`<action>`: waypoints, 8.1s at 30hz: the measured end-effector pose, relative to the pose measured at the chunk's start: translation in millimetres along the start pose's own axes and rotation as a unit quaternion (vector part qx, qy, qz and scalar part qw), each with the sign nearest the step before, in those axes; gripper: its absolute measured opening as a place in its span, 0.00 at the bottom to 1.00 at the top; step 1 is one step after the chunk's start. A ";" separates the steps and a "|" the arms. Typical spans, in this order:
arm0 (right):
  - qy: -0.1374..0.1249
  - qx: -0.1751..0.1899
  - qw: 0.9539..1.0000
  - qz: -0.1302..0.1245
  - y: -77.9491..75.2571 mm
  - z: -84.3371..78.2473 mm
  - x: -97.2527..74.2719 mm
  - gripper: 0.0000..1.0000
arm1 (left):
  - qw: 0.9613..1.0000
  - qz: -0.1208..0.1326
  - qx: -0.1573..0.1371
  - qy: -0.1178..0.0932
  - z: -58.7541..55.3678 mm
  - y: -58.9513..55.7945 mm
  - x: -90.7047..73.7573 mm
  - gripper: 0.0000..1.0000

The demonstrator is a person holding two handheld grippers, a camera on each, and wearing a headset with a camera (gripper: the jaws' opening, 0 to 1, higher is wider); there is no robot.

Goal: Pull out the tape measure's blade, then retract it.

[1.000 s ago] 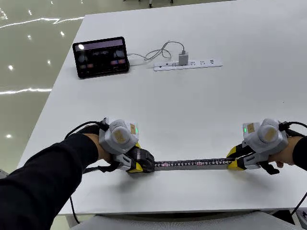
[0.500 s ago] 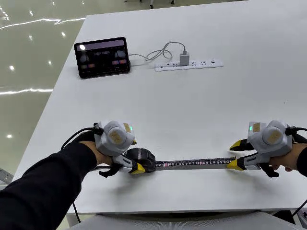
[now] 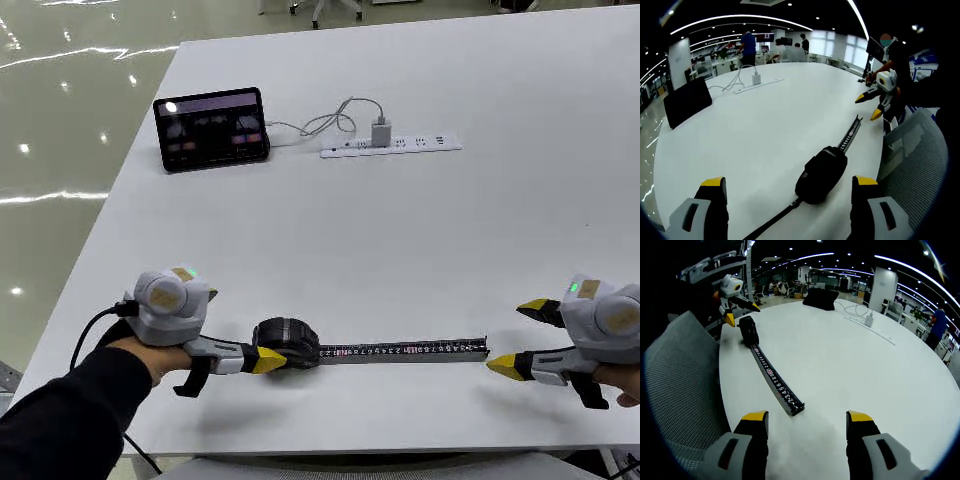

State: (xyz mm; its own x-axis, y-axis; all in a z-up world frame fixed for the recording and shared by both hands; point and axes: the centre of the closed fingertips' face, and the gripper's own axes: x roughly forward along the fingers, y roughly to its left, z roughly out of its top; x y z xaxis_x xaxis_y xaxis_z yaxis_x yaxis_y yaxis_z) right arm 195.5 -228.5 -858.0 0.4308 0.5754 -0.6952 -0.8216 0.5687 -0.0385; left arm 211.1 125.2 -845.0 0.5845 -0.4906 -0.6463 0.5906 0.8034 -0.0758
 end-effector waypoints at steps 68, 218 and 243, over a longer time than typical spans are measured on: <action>-0.011 -0.060 0.998 -0.004 -2.9 2.9 -47.5 1.00 | 0.988 0.104 -0.117 -0.012 23.1 -49.2 11.2 1.00; 0.224 -0.204 0.940 0.157 29.9 -6.7 64.2 0.11 | 0.966 0.201 -0.162 -0.010 -4.6 -36.1 49.4 0.64; 0.216 -0.200 0.942 0.158 35.6 0.1 70.3 0.11 | 0.966 0.202 -0.163 -0.009 -4.4 -35.7 49.0 0.64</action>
State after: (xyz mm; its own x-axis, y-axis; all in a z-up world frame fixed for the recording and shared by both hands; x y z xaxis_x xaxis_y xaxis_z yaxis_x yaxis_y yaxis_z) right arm 196.6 -167.7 -908.2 0.0189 0.3360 -0.9417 -0.9957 0.0917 0.0127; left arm 216.3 73.9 -877.3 0.7411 -0.1192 -0.6607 0.1080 0.9925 -0.0580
